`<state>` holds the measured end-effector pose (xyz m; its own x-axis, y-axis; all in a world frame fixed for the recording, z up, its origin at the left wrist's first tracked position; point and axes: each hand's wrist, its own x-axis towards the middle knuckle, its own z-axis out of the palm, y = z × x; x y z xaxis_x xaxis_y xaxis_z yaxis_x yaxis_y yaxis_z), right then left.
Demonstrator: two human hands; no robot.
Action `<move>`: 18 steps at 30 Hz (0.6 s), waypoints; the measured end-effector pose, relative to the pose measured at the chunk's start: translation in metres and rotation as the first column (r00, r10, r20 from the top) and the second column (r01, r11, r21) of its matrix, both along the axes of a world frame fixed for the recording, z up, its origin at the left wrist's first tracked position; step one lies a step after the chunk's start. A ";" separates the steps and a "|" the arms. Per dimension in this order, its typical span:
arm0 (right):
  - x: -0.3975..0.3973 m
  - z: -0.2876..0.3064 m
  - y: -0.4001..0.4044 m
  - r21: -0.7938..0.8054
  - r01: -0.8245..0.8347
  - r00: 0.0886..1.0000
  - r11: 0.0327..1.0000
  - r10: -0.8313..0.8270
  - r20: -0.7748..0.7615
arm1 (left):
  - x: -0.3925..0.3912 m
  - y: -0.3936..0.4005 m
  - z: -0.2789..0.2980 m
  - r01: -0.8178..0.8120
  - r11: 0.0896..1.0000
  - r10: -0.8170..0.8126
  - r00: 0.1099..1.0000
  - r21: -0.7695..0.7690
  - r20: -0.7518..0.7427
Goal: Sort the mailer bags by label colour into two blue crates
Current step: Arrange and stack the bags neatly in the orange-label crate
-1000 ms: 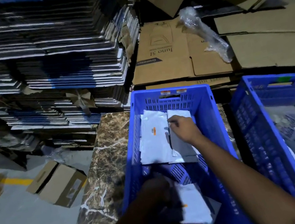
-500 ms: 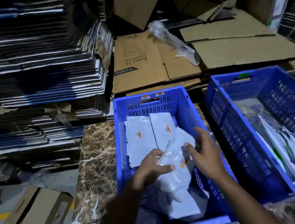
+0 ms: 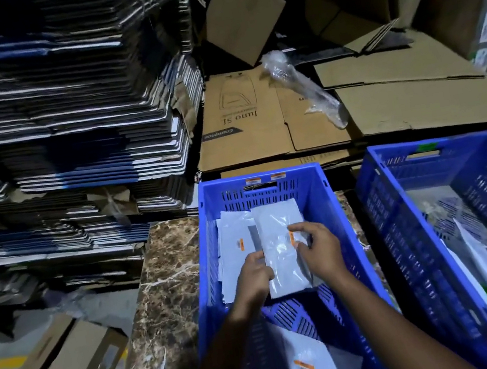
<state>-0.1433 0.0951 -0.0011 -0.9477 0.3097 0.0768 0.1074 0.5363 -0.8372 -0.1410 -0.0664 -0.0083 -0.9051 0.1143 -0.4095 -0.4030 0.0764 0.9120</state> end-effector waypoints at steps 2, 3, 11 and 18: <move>-0.029 -0.010 0.003 0.022 0.004 0.999 1.000 -0.005 0.042 | -0.016 -0.001 -0.009 -0.014 0.989 0.003 0.997 -0.150 -0.078; -0.042 -0.017 0.005 0.037 -0.010 0.996 0.999 0.007 0.084 | -0.026 -0.002 -0.014 -0.033 0.970 0.007 0.994 -0.240 -0.112; -0.079 -0.052 -0.007 0.498 -0.197 0.978 0.844 0.138 0.153 | -0.098 -0.015 -0.046 -0.114 0.517 -0.348 0.877 -0.848 -0.330; -0.110 -0.068 -0.016 0.497 -0.346 0.927 0.796 0.206 0.315 | -0.145 -0.012 -0.079 0.039 0.263 -0.595 0.793 -0.964 -0.130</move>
